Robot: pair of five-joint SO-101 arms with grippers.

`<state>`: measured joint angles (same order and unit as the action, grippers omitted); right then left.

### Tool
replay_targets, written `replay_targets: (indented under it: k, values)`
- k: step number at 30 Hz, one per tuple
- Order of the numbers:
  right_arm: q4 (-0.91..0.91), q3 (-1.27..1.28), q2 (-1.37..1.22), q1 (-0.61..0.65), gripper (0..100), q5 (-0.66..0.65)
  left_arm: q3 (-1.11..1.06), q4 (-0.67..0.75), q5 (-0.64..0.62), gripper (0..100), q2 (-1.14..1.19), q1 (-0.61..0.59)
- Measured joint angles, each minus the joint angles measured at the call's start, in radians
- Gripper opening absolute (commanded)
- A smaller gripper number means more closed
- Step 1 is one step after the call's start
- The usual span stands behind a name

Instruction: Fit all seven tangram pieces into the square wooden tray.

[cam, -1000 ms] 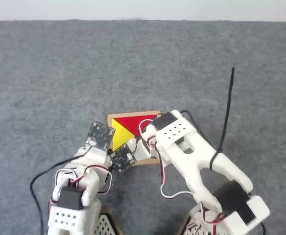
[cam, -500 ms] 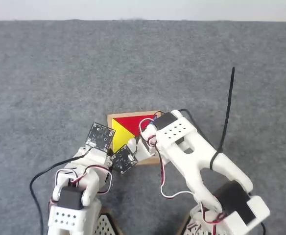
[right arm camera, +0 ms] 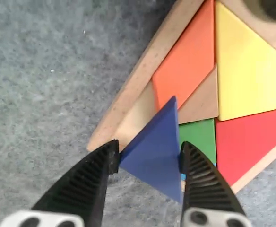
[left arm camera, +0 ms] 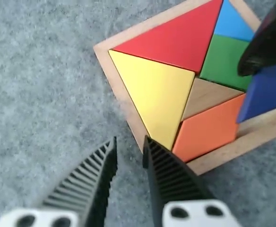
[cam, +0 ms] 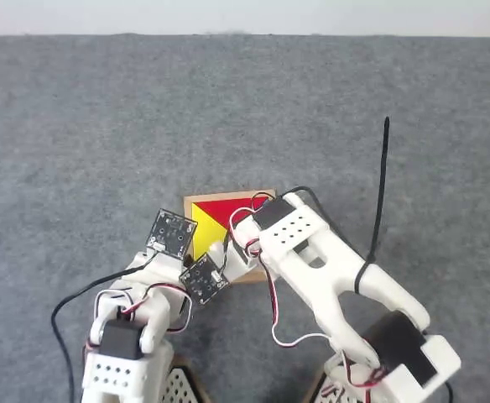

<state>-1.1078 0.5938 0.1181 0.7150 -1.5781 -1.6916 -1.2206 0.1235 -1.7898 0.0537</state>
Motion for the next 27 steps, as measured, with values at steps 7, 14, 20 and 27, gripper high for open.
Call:
replay_targets:
  k: [7,14,20,27]
  values:
    - [0.000,-0.017,-0.002,0.000,15.8,0.002,0.000,0.000,0.000,9,0.000,0.000]
    - [0.000,-0.018,-0.048,0.000,16.0,-0.002,0.000,0.000,0.002,9,0.000,0.000]
    - [0.000,-0.018,-0.048,0.000,26.4,-0.002,0.000,0.000,0.002,9,0.000,0.000]
    - [0.000,-0.018,-0.048,0.000,28.5,-0.002,0.000,0.000,0.002,9,0.000,0.000]
